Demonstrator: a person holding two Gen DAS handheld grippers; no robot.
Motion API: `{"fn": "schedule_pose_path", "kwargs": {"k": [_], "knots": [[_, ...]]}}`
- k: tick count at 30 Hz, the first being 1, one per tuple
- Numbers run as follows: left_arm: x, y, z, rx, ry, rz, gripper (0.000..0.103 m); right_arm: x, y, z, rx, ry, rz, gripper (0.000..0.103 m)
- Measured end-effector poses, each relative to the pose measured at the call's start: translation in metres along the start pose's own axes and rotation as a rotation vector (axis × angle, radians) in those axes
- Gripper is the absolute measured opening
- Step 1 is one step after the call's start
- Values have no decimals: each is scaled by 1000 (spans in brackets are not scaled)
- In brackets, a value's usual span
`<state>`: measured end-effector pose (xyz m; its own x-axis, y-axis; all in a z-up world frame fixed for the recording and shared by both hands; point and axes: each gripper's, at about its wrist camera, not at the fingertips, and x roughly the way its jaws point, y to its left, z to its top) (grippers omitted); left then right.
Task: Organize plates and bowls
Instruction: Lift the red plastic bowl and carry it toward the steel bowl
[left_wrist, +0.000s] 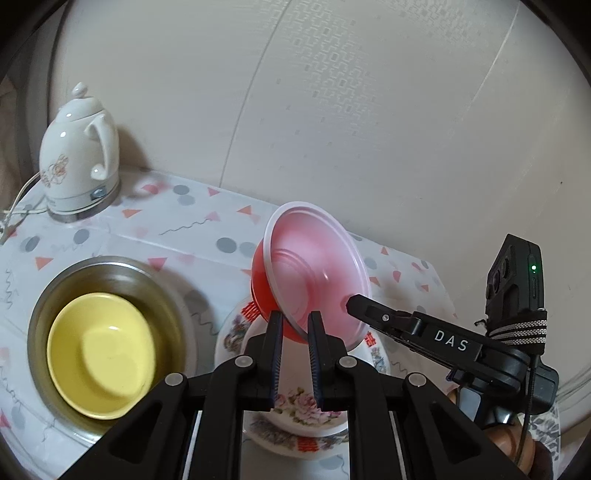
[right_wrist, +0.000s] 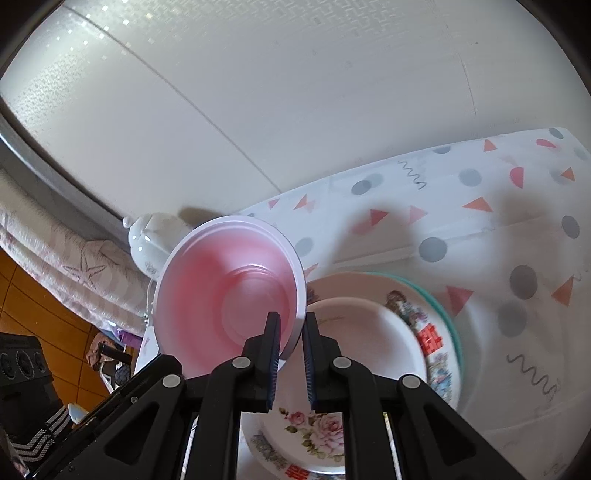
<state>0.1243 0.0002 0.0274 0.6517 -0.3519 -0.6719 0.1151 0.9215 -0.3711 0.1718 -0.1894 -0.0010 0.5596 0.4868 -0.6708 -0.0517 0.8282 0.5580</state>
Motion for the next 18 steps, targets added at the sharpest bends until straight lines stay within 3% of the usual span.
{"fn": "schedule_pose_path", "kwargs": {"k": [18], "knots": [[-38,58,-17,-114,-20,9,14,26,46,-21,-82,83,82,12]]}}
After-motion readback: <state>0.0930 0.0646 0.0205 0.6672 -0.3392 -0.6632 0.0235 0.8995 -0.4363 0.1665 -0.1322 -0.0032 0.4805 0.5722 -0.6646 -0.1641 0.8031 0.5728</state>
